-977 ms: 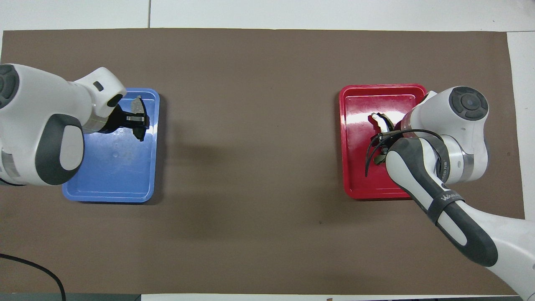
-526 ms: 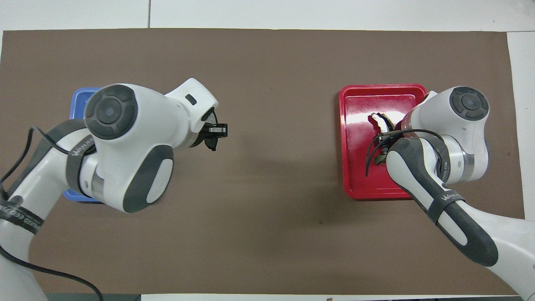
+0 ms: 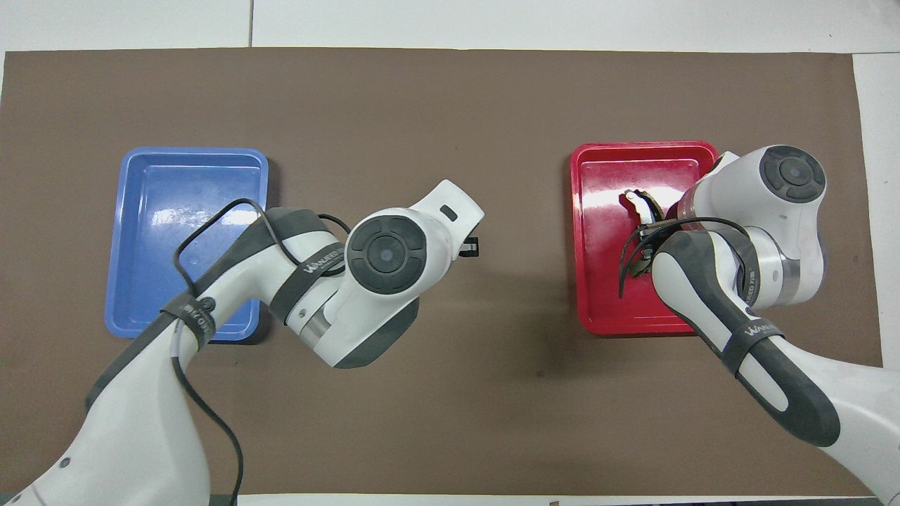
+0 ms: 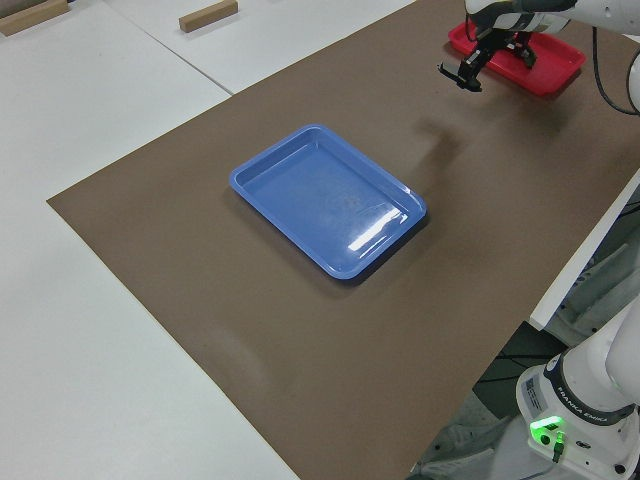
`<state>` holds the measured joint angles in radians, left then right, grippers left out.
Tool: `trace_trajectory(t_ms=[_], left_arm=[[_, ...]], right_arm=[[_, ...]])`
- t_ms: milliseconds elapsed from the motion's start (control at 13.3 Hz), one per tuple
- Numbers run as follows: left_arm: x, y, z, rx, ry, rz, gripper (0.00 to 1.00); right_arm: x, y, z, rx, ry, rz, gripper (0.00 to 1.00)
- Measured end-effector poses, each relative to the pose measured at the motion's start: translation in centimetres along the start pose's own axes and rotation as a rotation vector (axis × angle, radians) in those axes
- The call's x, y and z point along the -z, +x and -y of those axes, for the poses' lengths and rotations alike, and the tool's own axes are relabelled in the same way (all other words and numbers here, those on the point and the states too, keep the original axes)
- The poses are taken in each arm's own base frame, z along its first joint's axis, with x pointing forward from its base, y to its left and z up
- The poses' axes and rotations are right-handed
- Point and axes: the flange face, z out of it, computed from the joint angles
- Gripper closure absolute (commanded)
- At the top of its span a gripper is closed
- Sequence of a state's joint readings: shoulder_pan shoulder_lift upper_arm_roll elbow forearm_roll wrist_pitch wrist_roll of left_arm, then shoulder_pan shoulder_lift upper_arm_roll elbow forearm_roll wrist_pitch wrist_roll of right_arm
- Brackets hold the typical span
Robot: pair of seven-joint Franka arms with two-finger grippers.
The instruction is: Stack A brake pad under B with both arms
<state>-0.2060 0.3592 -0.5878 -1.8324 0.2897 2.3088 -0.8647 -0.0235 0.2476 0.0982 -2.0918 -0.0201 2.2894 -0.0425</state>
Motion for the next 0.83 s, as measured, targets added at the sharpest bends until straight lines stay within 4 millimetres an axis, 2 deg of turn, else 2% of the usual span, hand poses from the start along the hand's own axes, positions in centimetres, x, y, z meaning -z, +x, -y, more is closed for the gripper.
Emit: trace_trajectory(t_ms=[150,225,301,376,526,601,751,827], left_arm=[[-2.7,-0.4,-2.9,0.006,-0.003,0.011,0.99],[-4.2,-0.6,-3.8,0.005,0.000,0.026,0.99],[-5.4,-0.8,-4.2,0.005,0.004,0.039,0.99],[-6.5,-0.9,-4.3,0.008,0.009,0.053,0.99],[-8.3,-1.0,-4.1,0.012,0.019,0.076,0.99],[-8.9,-1.0,-3.9,0.015,0.023,0.084,0.95],[-8.9,-0.9,-3.9,0.017,0.023,0.083,0.76],[-9.0,-0.8,-3.8,0.019,0.024,0.082,0.58]], right_arm=[[-0.2,-0.1,0.0,0.000,0.000,0.003,0.56],[-0.3,-0.1,0.0,0.000,0.000,0.002,0.69],[-0.3,-0.1,0.0,0.000,0.000,0.002,0.84],[-0.4,-0.1,0.0,0.000,0.000,0.002,0.93],[-0.3,-0.1,-0.1,-0.001,0.000,0.002,1.00],[-0.3,0.0,-0.1,-0.002,0.000,0.001,1.00],[-0.2,0.0,-0.3,-0.004,0.000,-0.001,1.00],[0.2,0.3,-0.4,-0.006,0.000,-0.003,1.00]])
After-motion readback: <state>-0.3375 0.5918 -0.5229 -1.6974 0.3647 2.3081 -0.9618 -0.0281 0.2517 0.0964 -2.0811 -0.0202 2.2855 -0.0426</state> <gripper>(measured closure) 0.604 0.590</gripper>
